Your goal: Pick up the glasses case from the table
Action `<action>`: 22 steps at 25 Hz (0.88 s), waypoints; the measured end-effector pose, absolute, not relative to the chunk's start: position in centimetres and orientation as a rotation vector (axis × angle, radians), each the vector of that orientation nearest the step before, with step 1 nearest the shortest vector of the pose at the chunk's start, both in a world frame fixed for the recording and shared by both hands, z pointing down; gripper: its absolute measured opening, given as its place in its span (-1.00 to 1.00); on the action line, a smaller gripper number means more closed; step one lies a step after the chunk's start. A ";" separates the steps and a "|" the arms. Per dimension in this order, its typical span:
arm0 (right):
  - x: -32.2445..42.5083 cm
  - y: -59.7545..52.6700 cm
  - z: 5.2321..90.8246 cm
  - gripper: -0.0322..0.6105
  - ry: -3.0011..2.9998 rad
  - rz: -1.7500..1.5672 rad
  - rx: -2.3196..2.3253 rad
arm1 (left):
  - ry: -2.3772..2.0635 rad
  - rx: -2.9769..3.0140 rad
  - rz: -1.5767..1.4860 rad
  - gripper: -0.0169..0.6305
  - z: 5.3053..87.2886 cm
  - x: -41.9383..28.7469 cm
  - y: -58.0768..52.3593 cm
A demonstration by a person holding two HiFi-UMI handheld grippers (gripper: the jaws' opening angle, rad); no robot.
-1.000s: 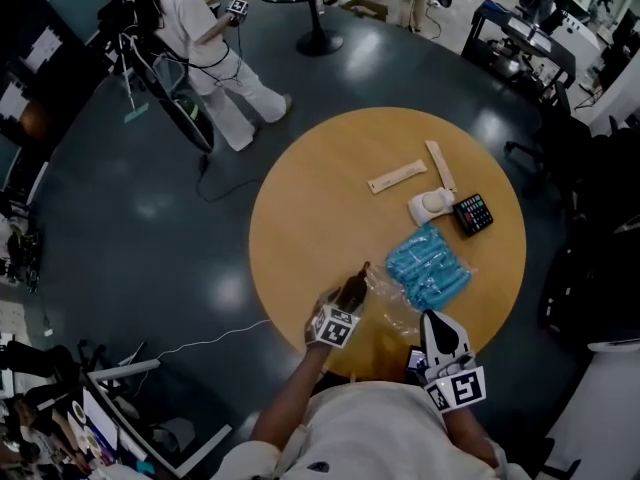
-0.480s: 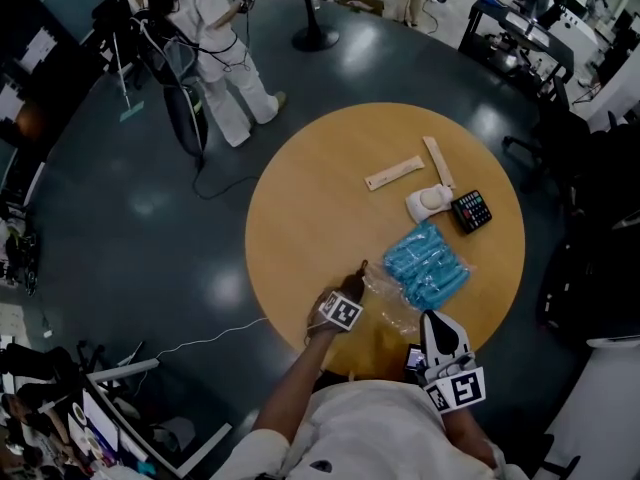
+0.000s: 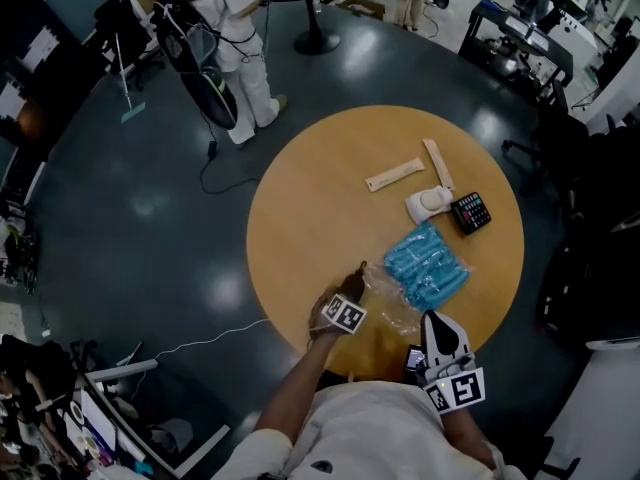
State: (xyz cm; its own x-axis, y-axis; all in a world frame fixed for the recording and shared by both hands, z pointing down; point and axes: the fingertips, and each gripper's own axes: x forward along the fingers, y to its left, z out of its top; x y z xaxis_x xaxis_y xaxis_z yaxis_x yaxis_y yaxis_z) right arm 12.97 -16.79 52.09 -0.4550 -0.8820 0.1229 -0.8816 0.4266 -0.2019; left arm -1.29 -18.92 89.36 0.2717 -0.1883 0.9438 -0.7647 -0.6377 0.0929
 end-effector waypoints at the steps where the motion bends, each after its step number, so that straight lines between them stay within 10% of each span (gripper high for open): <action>1: 12.9 -16.8 52.0 -0.85 2.653 -0.369 -1.635 | -0.871 2.021 1.358 0.15 88.7 -1.3 -19.2; 22: 10.1 -15.7 49.2 -0.85 2.685 -0.220 -1.537 | -1.602 2.646 0.227 0.12 54.4 -2.9 -20.8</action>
State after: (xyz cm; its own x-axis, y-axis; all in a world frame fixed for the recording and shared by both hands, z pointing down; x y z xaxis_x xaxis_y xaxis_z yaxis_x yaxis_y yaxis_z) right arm 10.07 -15.71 49.20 -0.5084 -0.8603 0.0361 -0.8547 0.4991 -0.1425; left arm -2.93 -20.83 54.37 0.4558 -0.8781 0.1457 -0.8840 -0.4657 -0.0416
